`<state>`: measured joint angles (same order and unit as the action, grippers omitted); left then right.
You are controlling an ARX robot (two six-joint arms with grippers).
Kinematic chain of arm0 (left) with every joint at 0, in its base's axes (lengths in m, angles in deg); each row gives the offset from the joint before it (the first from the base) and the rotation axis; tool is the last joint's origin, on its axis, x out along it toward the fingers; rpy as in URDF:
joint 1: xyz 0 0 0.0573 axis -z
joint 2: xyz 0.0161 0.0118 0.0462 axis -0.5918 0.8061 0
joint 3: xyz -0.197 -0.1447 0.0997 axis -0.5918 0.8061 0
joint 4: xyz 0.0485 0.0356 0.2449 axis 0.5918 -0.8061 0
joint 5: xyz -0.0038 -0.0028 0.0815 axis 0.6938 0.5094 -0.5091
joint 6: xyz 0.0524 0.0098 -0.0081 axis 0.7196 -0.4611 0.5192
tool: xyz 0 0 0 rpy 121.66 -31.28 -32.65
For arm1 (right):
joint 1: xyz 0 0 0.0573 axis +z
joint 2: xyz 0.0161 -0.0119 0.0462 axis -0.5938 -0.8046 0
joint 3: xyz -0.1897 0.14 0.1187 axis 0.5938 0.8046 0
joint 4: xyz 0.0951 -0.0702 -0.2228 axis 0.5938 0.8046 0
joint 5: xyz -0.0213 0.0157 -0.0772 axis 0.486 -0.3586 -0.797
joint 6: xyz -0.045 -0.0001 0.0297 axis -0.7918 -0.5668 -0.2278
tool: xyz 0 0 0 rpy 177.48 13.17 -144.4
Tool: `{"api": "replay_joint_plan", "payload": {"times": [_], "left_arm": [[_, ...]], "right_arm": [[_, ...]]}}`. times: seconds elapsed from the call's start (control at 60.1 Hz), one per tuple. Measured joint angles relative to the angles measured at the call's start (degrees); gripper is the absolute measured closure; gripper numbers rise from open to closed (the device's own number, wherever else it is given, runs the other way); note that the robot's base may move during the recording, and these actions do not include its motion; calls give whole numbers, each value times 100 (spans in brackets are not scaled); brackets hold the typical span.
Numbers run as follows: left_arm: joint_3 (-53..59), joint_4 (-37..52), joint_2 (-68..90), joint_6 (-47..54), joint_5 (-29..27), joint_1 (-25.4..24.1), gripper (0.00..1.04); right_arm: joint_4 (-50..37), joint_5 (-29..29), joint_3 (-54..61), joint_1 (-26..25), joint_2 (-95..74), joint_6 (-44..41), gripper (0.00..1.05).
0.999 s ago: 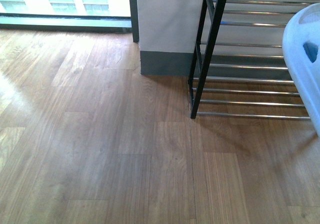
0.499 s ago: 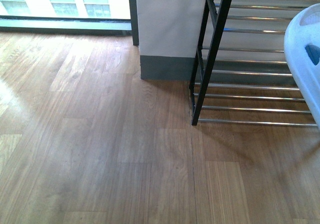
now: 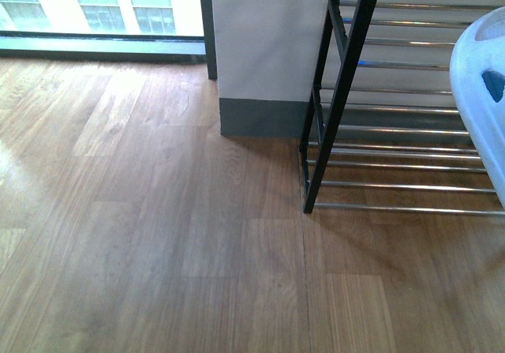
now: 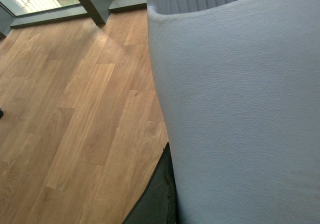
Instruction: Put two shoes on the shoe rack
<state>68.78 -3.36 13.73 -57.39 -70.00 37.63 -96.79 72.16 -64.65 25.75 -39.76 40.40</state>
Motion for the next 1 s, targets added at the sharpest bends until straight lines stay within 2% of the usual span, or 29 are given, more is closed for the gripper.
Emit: {"api": "replay_joint_plan", "payload": {"times": [0.999], "left_arm": [[-4,0,7,-2,0,0,103]], "right_arm": [[-2,0,-2,0,-11,4,103]]}}
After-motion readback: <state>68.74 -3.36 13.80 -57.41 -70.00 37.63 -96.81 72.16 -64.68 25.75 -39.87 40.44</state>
